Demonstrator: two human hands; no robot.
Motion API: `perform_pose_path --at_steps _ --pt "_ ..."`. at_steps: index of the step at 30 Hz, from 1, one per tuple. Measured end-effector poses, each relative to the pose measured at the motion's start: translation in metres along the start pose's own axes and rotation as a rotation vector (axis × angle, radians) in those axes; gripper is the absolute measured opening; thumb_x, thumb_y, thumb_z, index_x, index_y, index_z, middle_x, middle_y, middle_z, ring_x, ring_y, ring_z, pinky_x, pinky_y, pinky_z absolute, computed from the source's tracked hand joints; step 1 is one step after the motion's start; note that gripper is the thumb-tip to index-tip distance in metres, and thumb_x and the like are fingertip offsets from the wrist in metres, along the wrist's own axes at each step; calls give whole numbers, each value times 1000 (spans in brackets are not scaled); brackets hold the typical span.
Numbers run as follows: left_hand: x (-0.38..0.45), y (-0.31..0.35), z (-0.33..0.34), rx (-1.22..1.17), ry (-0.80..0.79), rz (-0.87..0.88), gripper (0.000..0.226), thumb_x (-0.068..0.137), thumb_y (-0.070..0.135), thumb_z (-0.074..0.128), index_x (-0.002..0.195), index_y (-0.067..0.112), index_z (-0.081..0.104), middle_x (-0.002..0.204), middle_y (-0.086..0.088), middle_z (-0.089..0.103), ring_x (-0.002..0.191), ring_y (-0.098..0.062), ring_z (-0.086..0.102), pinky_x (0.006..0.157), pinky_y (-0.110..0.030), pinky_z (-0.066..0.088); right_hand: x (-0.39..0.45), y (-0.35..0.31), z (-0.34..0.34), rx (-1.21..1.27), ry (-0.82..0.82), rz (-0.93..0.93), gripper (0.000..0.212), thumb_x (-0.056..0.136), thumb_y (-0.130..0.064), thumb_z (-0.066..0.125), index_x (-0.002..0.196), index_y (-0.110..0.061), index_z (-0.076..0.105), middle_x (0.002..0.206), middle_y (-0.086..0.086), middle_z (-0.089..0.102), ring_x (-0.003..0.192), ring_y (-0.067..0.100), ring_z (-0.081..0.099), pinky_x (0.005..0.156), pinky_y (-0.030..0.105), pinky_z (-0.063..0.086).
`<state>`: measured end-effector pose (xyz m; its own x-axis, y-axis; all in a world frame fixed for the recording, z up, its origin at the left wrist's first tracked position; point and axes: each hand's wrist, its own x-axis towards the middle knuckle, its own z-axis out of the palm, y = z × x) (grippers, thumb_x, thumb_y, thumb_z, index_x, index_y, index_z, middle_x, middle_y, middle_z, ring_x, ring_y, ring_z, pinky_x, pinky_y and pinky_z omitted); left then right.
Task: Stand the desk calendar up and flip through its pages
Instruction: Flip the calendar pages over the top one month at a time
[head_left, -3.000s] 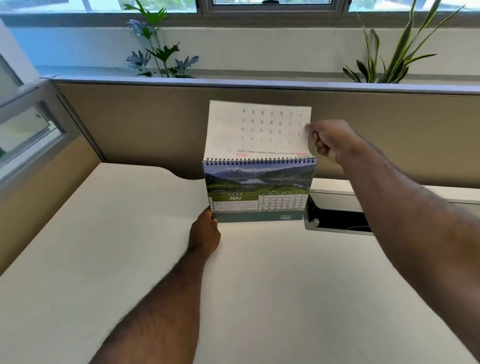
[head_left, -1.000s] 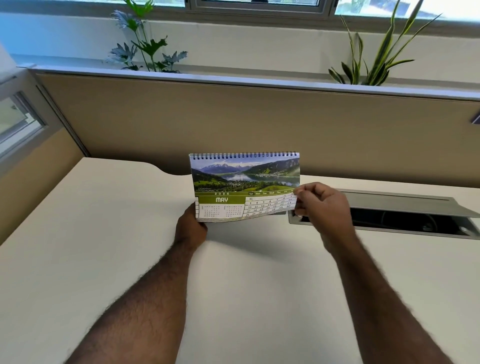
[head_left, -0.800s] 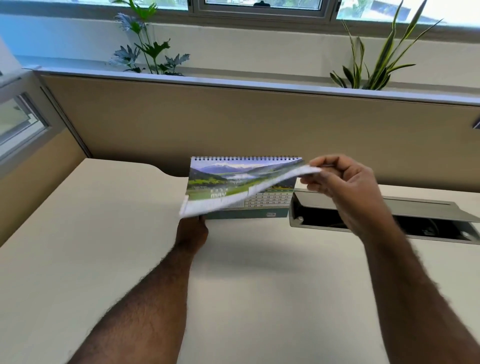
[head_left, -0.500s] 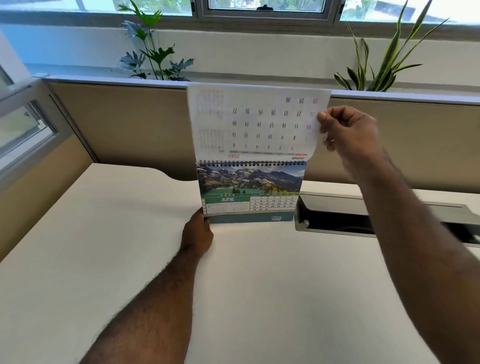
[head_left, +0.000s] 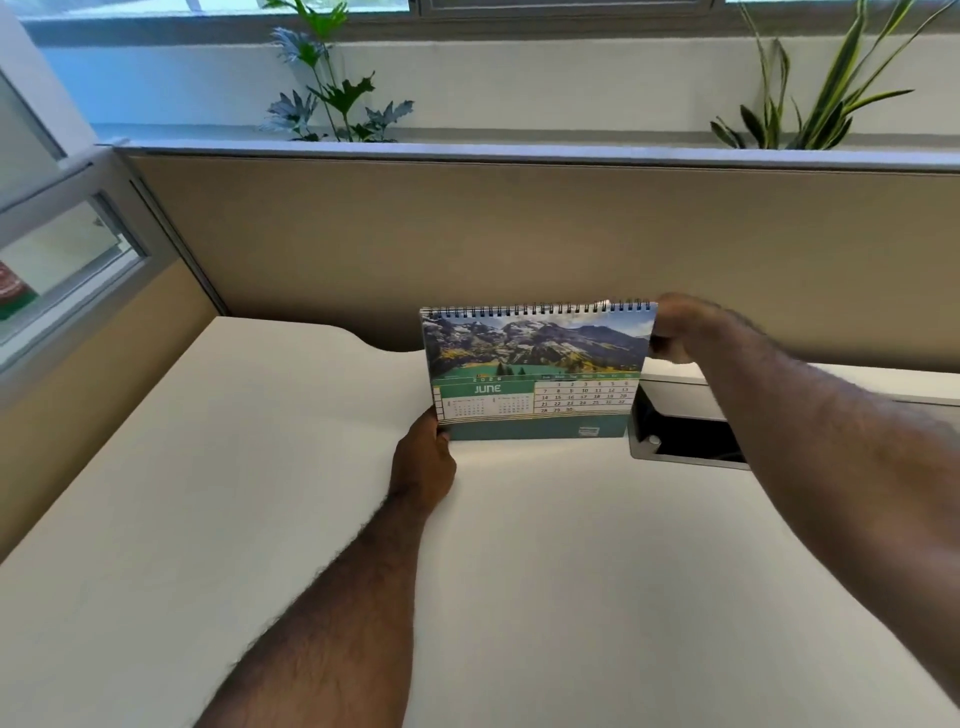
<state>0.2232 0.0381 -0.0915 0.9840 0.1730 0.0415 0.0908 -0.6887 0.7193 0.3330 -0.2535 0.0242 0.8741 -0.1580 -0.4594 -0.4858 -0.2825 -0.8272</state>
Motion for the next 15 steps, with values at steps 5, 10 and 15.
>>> perform_pose_path --at_steps 5,10,15 --pt "0 -1 1 10 7 -3 26 91 9 44 115 6 52 123 -15 61 111 -33 56 92 -33 46 4 25 15 113 -162 120 18 89 -12 63 72 -9 62 75 8 74 67 23 68 73 28 55" --pt "1 -2 1 28 21 -15 20 90 8 44 108 3 53 119 -18 62 107 -36 57 87 -35 46 -6 38 19 164 -155 142 15 83 -16 71 71 -10 64 76 10 75 67 27 71 54 29 60" --pt "-1 -1 1 6 22 -7 22 90 8 45 111 5 51 119 -18 63 107 -37 57 87 -36 47 -6 49 20 205 -78 175 21 79 -19 72 63 -14 60 75 6 76 69 23 72 39 17 44"
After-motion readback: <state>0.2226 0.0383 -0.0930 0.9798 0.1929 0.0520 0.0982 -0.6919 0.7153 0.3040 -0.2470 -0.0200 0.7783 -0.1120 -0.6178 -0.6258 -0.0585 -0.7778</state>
